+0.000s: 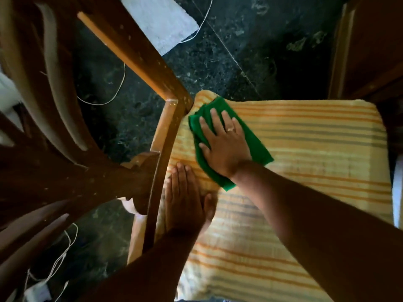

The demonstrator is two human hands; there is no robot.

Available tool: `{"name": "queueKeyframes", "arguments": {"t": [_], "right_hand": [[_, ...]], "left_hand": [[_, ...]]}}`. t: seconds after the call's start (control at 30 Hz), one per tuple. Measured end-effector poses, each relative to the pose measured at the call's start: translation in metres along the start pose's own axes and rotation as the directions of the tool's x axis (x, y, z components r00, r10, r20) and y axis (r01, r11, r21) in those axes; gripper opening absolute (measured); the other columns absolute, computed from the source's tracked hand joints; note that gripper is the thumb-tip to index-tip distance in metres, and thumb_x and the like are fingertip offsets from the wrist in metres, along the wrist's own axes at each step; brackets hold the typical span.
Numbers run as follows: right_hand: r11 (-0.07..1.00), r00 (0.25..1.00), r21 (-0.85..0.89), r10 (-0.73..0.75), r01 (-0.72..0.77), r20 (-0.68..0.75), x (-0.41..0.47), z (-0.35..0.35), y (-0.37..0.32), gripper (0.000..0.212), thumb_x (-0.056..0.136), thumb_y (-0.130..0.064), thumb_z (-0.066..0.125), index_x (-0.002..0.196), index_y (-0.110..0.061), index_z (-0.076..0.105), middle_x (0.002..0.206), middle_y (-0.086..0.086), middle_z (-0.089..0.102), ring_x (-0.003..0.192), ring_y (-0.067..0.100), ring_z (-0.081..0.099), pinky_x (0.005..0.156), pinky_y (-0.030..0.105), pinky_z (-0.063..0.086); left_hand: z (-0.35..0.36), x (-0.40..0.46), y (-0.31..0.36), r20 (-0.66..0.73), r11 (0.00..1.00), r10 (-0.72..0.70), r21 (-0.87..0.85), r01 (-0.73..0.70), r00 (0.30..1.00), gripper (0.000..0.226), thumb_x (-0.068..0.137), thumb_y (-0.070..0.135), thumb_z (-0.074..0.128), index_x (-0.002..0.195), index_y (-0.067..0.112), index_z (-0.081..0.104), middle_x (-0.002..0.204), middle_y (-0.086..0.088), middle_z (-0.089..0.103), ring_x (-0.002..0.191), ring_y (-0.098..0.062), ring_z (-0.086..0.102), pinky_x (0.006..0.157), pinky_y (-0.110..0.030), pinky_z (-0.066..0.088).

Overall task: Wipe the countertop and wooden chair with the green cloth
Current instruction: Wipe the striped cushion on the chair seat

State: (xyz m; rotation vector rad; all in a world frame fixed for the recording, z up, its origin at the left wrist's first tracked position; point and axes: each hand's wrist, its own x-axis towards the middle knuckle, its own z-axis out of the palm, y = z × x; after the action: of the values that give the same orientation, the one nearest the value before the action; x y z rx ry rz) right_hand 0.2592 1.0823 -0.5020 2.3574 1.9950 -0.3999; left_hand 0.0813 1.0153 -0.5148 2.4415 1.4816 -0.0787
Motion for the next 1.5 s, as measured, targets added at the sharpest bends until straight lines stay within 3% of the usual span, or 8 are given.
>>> {"name": "queueKeyframes", "arguments": {"t": [0.1,0.33,0.53,0.7,1.0,1.17,1.33,1.5], "right_hand": [[0.962,0.963,-0.051,-0.264,0.267,0.064,-0.024,-0.015,0.061,0.066,0.094,-0.05,0.038,0.154,-0.024,0.027,0.163,0.015,0.02,0.147,0.038,0.022,0.118,0.052,0.018],[0.913,0.913,-0.126,0.399,-0.387,0.084,-0.008,-0.041,0.187,0.062,0.097,-0.05,0.029,0.148,-0.017,0.038,0.147,0.021,0.045,0.132,0.041,0.043,0.109,0.049,0.035],[0.996,0.994,-0.014,-0.093,0.094,0.053,-0.08,0.011,0.02,0.069,0.093,-0.052,0.032,0.156,-0.028,0.018,0.165,0.014,0.013,0.149,0.04,0.012,0.119,0.053,0.007],[0.915,0.906,-0.055,-0.385,0.399,0.174,-0.191,0.01,0.101,0.072,0.09,-0.064,0.04,0.154,-0.034,0.026,0.164,0.005,0.019,0.149,0.033,0.018,0.12,0.049,0.006],[0.945,0.946,-0.057,0.323,-0.323,-0.011,-0.142,-0.029,0.256,0.088,0.085,-0.075,0.024,0.153,-0.019,0.029,0.16,0.025,0.022,0.142,0.05,0.022,0.113,0.064,0.023],[0.91,0.91,-0.019,0.411,-0.413,-0.059,-0.182,0.012,0.12,0.068,0.097,-0.052,0.018,0.156,-0.017,0.021,0.162,0.023,0.015,0.145,0.047,0.017,0.117,0.059,0.013],[0.958,0.963,0.16,-0.255,0.238,0.092,-0.24,0.06,-0.055,0.071,0.091,-0.053,0.045,0.155,-0.03,0.022,0.164,0.011,0.019,0.148,0.038,0.014,0.12,0.054,0.005],[0.977,0.975,0.201,-0.111,0.072,0.192,-0.245,0.027,-0.051,0.078,0.086,-0.058,0.051,0.154,-0.03,0.026,0.165,0.011,0.016,0.15,0.037,0.015,0.119,0.054,0.004]], "left_hand": [[0.003,-0.001,-0.005,-0.026,0.999,0.033,0.033,-0.033,0.999,0.085,0.087,0.045,0.041,0.152,-0.006,0.027,0.16,-0.029,0.026,0.146,-0.045,0.028,0.118,-0.056,0.026],[0.012,0.001,-0.009,0.019,0.993,0.03,0.115,-0.032,0.999,0.083,0.091,0.046,0.035,0.154,-0.006,0.019,0.161,-0.029,0.021,0.149,-0.044,0.022,0.12,-0.056,0.023],[-0.006,-0.002,-0.005,-0.006,0.998,0.058,-0.008,-0.058,0.998,0.08,0.091,0.043,0.035,0.151,-0.008,0.026,0.159,-0.03,0.025,0.147,-0.045,0.028,0.12,-0.056,0.024],[-0.025,0.014,0.02,-0.054,0.946,0.23,-0.222,-0.236,0.972,0.081,0.093,0.049,0.037,0.155,0.001,0.018,0.163,-0.024,0.011,0.152,-0.04,0.011,0.123,-0.055,0.014],[0.006,0.131,0.066,0.046,0.856,0.498,0.134,-0.499,0.866,0.07,0.097,0.061,0.027,0.158,0.029,0.014,0.167,-0.015,0.015,0.153,-0.037,0.014,0.122,-0.052,0.006],[0.009,0.135,0.065,0.039,0.853,0.507,0.117,-0.508,0.861,0.069,0.096,0.06,0.028,0.158,0.03,0.015,0.167,-0.014,0.016,0.152,-0.037,0.015,0.122,-0.053,0.007],[-0.002,0.131,0.065,0.11,0.849,0.508,0.106,-0.518,0.854,0.071,0.095,0.062,0.027,0.158,0.03,0.015,0.168,-0.014,0.012,0.153,-0.037,0.01,0.122,-0.053,0.006],[-0.04,0.121,0.075,0.27,0.875,0.432,0.105,-0.472,0.861,0.068,0.097,0.054,0.04,0.157,0.026,0.022,0.167,-0.011,0.016,0.152,-0.036,0.015,0.12,-0.051,0.015]]}}
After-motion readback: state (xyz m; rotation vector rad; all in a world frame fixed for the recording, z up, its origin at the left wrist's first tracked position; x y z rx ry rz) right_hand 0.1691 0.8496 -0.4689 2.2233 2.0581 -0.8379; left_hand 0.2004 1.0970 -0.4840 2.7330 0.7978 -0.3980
